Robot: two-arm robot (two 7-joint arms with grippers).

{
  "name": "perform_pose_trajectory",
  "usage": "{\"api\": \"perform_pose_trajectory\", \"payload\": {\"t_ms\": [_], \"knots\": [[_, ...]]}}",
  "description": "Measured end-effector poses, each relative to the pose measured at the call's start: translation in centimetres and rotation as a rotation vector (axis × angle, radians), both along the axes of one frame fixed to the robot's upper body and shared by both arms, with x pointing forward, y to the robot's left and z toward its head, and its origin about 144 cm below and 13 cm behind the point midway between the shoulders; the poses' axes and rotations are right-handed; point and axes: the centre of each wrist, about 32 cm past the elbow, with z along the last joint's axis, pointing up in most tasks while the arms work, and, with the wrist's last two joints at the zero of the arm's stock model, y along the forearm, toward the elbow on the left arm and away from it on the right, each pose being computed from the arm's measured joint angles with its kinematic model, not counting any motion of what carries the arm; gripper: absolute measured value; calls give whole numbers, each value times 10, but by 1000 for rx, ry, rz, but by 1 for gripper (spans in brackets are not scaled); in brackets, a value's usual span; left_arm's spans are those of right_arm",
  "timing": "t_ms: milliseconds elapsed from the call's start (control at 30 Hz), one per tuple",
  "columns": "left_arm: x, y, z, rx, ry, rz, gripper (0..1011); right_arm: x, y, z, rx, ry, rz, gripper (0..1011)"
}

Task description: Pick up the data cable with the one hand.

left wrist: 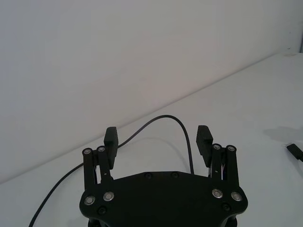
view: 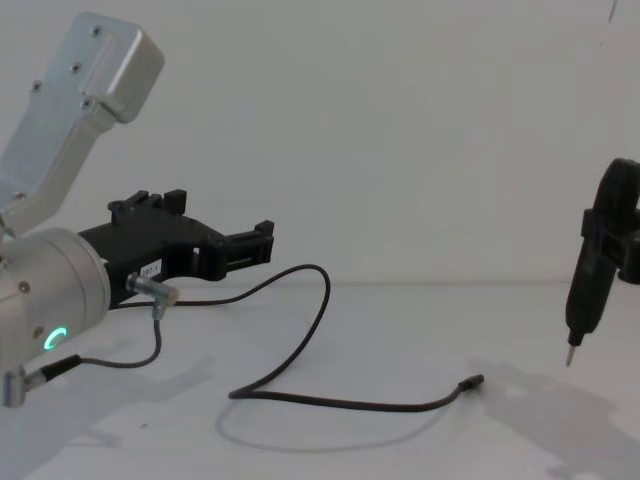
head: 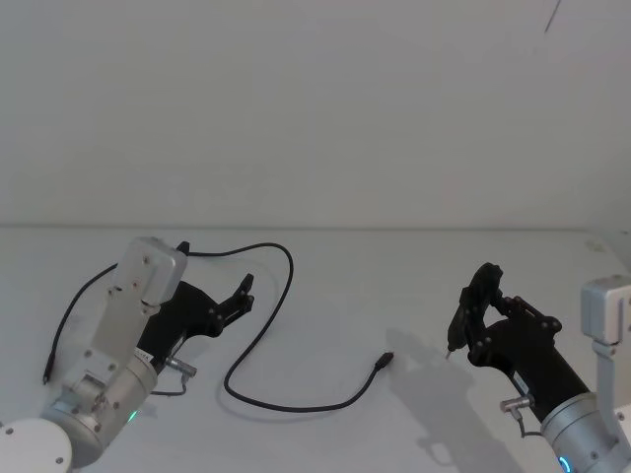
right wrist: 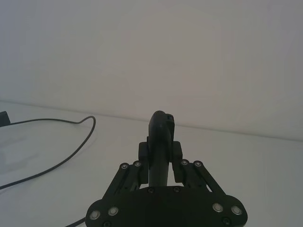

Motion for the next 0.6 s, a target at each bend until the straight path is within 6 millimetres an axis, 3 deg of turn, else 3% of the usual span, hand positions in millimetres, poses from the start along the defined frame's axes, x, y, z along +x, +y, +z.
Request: {"api": "perform_pose_trajectory", "payload": {"t_ms": [600], "knots": [[0, 0, 0, 0, 1, 0, 1001, 0, 0, 0, 0, 0, 0, 279]]}}
